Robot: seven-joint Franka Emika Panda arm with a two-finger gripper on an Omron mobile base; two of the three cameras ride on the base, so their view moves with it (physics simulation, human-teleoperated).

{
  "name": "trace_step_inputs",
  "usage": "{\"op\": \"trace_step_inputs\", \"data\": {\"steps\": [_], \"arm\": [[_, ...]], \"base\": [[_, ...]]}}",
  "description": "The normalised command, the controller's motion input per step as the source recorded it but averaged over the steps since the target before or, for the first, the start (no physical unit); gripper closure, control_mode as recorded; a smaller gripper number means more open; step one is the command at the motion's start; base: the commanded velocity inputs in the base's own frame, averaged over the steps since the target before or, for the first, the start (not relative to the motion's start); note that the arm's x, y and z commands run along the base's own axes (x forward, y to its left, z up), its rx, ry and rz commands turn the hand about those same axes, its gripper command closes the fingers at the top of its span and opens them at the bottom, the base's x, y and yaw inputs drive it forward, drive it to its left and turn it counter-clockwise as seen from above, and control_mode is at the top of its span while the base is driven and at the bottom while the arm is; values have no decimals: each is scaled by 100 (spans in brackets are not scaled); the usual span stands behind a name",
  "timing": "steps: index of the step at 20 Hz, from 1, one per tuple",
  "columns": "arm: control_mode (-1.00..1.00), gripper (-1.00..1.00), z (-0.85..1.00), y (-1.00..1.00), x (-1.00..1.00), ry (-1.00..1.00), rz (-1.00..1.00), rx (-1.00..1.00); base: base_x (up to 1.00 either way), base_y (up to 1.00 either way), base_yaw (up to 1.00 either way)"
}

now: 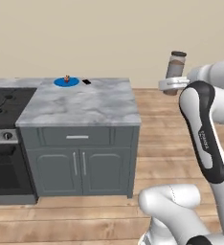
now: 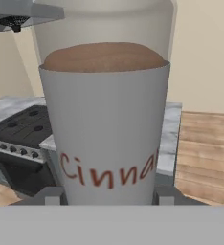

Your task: Take the cinnamon bottle from the cabinet and place it on the dining table, next to the plate with the cupcake. Then take the chocolate from the dining counter and place it on the cupcake plate.

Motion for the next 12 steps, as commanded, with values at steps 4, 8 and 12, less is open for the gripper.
{"op": "trace_step_inputs", "data": {"steps": [4,8,12], "arm": [[100,100,0,0,0,0,0,0],[100,100,0,0,0,0,0,0],[100,100,0,0,0,0,0,0]], "base": [[54,-59,0],[49,-60,0],[46,-60,0]]}}
